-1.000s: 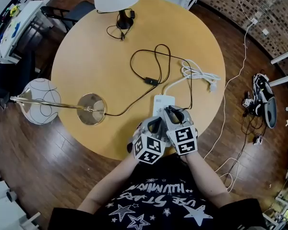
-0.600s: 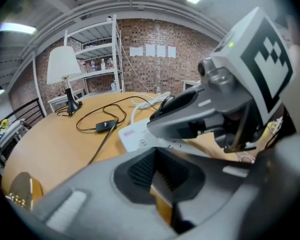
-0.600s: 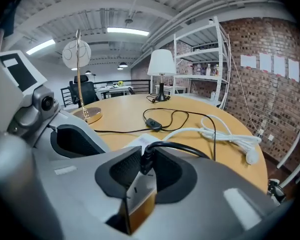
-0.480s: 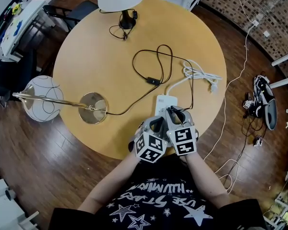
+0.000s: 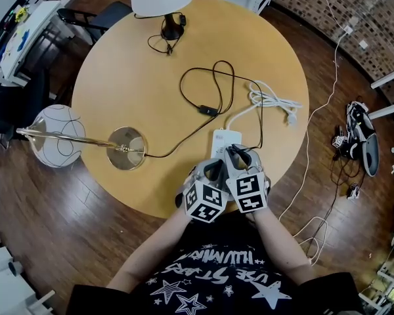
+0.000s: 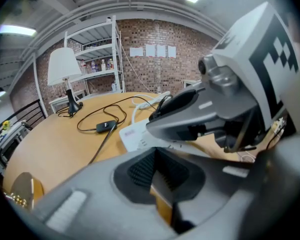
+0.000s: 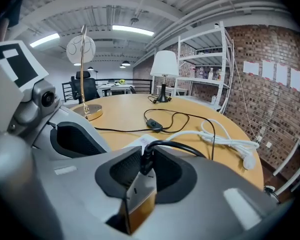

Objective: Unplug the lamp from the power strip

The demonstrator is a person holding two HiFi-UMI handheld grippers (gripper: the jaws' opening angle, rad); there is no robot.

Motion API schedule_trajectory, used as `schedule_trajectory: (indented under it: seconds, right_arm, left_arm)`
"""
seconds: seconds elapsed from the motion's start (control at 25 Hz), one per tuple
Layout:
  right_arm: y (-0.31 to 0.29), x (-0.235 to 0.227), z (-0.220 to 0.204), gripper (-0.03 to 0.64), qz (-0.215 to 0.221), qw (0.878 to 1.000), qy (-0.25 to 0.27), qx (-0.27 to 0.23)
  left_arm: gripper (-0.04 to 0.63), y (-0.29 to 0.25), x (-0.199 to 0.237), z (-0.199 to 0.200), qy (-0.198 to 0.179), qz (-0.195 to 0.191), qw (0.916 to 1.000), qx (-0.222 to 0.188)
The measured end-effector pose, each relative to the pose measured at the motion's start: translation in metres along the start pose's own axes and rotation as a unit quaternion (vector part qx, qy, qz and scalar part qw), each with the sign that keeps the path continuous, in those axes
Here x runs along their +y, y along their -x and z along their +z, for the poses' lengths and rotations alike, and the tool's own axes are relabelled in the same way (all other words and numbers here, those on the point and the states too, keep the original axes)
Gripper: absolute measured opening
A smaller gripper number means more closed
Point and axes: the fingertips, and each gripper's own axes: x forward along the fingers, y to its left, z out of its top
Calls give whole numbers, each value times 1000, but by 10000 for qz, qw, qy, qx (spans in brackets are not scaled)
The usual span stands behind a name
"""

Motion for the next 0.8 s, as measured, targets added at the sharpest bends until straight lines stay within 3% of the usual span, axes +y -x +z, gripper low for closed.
schedule_trajectory:
  seconds: [0.2,0.44,0.56,0.8]
  right_arm:
    - [-1,1,-2,74,10,10000,-92,-1]
    - [9,8,42,67,-75,9964,756,-379]
    - [7,1,58,67,-39,9977,432,-527]
    - [29,-25,53,69,-39,9970,3,-776]
  left_arm:
    - [3,0,1,0,3,25,10000,13]
    - [2,0,1,0,35,-61,9999,-78]
    - [2,0,2,-1,130,-56,9999,-44]
    - [2,-2,3,-1,258,-63,9995,-187]
